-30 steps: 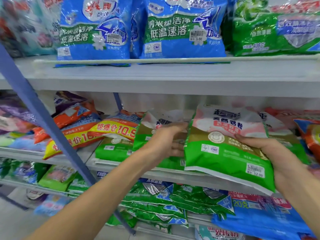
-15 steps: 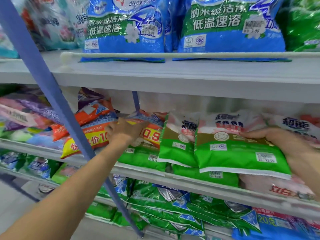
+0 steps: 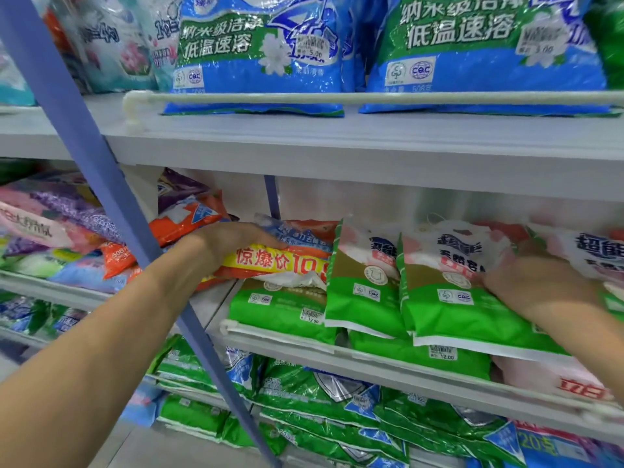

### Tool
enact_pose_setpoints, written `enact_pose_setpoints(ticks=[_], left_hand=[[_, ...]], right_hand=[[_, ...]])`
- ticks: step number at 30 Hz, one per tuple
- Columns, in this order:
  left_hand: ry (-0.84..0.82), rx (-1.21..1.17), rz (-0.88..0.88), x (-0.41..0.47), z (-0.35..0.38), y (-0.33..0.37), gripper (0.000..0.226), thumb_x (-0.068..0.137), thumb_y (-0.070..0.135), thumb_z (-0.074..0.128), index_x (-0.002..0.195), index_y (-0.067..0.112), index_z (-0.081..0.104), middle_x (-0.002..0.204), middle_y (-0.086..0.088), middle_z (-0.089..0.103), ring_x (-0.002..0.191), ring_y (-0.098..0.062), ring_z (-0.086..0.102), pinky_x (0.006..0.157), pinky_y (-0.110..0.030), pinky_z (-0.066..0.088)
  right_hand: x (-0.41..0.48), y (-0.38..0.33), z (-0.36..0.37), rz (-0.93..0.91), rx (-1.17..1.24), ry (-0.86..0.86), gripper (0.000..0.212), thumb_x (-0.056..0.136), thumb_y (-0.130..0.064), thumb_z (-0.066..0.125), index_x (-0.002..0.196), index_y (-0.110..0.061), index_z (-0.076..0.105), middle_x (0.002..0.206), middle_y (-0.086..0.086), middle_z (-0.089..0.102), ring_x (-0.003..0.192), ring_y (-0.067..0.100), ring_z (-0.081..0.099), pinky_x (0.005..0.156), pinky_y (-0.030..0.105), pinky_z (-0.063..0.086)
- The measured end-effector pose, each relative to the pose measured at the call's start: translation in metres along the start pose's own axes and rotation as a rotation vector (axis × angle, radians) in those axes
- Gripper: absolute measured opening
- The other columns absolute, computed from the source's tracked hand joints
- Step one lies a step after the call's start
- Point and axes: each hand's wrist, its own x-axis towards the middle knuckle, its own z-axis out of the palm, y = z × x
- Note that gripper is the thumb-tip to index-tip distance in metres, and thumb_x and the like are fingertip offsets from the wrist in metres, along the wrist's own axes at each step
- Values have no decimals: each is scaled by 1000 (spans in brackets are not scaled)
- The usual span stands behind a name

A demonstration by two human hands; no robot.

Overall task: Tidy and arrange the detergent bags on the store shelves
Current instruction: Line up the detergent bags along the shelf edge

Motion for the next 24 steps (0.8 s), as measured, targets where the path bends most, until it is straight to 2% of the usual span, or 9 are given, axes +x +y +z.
enact_pose_setpoints(ticks=[4, 7, 11, 14, 16, 18, 20, 22, 24], left_hand=[[196, -152, 147, -14, 13, -6, 58, 52, 24, 97, 100, 13, 66, 97, -11, 78, 90, -32, 74, 91, -47, 58], [309, -244, 315, -38, 18, -11, 70, 52, 20, 98, 111, 11, 63, 105, -8, 75, 92, -29, 73, 80, -42, 58], [271, -504, 451, -66, 21, -15, 76, 48, 4, 90, 119, 13, 67, 102, -7, 79, 87, -31, 76, 81, -50, 62], [223, -629, 503, -83, 18, -28, 78, 51, 0, 83, 126, 11, 64, 108, -12, 77, 81, -30, 75, 69, -45, 63], [191, -694, 528, -96, 14, -38, 88, 50, -5, 83, 133, 12, 61, 113, -11, 76, 84, -27, 75, 65, -40, 63], [147, -724, 556, -110, 8, -45, 84, 55, -2, 79, 135, 13, 61, 118, -10, 74, 90, -27, 75, 69, -42, 64], [60, -768, 570, -124, 5, -52, 67, 62, 2, 76, 127, 15, 69, 117, -10, 75, 91, -27, 76, 72, -42, 64], [-29, -806, 566, -136, 9, -58, 51, 59, 6, 79, 109, 19, 79, 110, -9, 77, 88, -27, 77, 69, -40, 64], [-109, -782, 572, -146, 15, -64, 67, 42, 10, 92, 107, 17, 80, 110, -12, 77, 90, -29, 76, 70, -38, 63]], right_hand=[[-10, -28, 10, -202, -51, 119, 37, 99, -36, 56, 121, -5, 57, 110, 24, 64, 97, 37, 65, 85, 40, 53], [-37, -50, 9, -409, 152, 145, 34, 101, -35, 56, 132, -21, 60, 110, 16, 68, 89, 31, 63, 87, 36, 51], [-67, -92, 10, -452, 770, -242, 46, 90, -50, 70, 131, -34, 59, 123, -15, 69, 110, 5, 66, 96, 25, 49], [-68, -116, 13, -354, 977, -538, 85, 56, -70, 75, 127, -24, 63, 120, -4, 72, 111, 13, 69, 106, 35, 51], [-66, -127, 15, -336, 988, -604, 111, 41, -77, 80, 135, -21, 62, 125, 2, 70, 113, 19, 68, 109, 38, 49], [-66, -136, 21, -315, 1039, -632, 118, 34, -77, 85, 136, -23, 61, 129, 4, 66, 115, 21, 65, 109, 38, 48], [-70, -144, 27, -296, 1076, -697, 98, 40, -74, 83, 124, -27, 66, 127, 2, 66, 114, 20, 65, 106, 37, 50], [-77, -148, 30, -312, 1085, -794, 64, 56, -68, 83, 103, -26, 72, 110, 0, 75, 97, 15, 71, 90, 32, 54], [-83, -148, 31, -326, 1119, -896, 45, 65, -59, 78, 91, -23, 74, 90, -2, 79, 77, 10, 73, 75, 28, 52]])
